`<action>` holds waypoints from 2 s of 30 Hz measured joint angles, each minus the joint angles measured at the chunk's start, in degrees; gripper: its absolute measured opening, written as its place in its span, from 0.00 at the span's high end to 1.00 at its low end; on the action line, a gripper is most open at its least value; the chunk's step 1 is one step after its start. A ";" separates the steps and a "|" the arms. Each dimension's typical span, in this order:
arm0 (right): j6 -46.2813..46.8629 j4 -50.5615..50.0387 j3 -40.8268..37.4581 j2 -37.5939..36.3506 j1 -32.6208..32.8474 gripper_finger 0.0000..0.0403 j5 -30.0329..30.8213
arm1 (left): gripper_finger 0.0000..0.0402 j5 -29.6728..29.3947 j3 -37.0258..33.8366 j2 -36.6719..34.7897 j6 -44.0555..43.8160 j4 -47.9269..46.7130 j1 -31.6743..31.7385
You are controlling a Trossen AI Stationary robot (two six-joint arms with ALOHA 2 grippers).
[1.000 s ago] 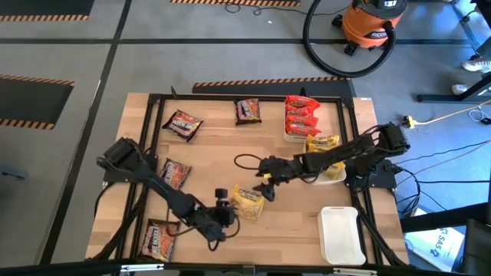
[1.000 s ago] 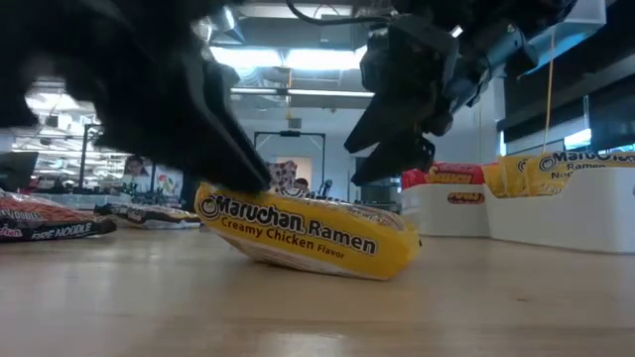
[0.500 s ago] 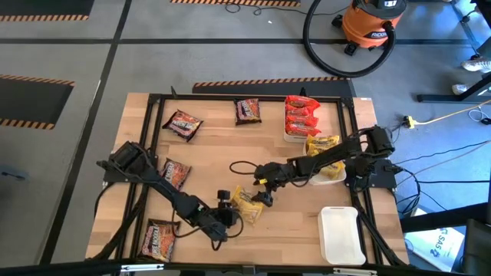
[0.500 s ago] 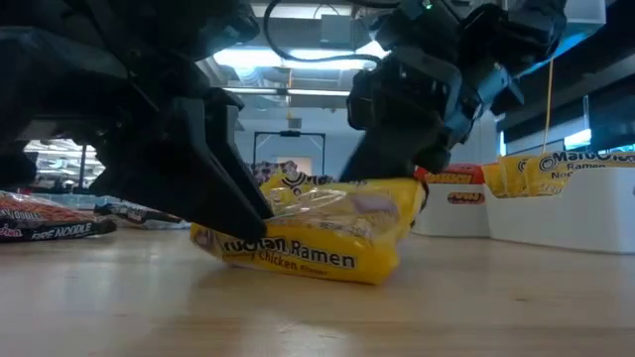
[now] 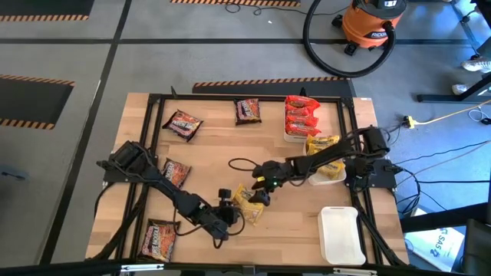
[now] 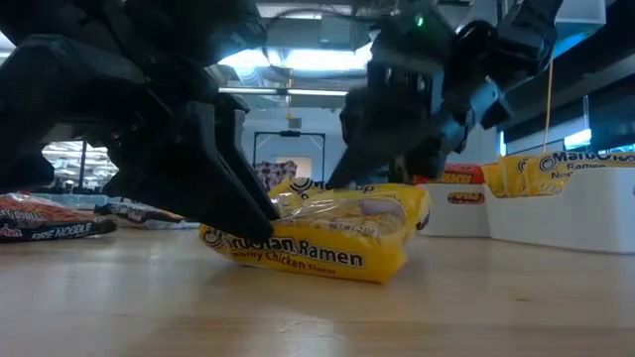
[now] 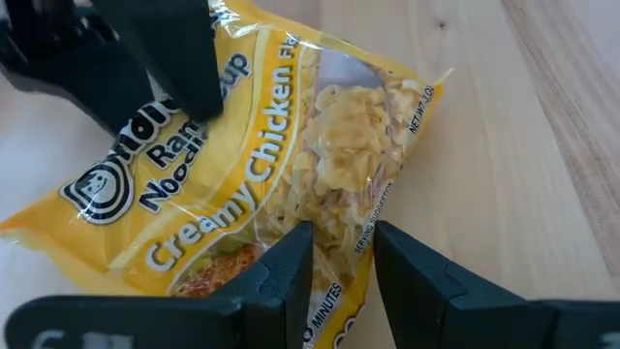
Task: Sort Maruchan noodles
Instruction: Put the yellow noodle pack into the middle white bin
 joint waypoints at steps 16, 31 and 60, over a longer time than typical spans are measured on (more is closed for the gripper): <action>0.07 -0.93 5.94 5.31 -0.10 0.10 -7.16 | 0.74 0.13 0.00 0.00 0.44 0.22 0.18; -0.09 -0.40 5.93 5.82 1.05 0.19 -7.91 | 0.74 0.13 0.00 0.00 0.46 0.33 0.29; -7.07 -5.81 5.81 0.23 1.06 0.68 -9.73 | 0.74 -5.98 0.01 -6.81 0.07 -8.48 -5.51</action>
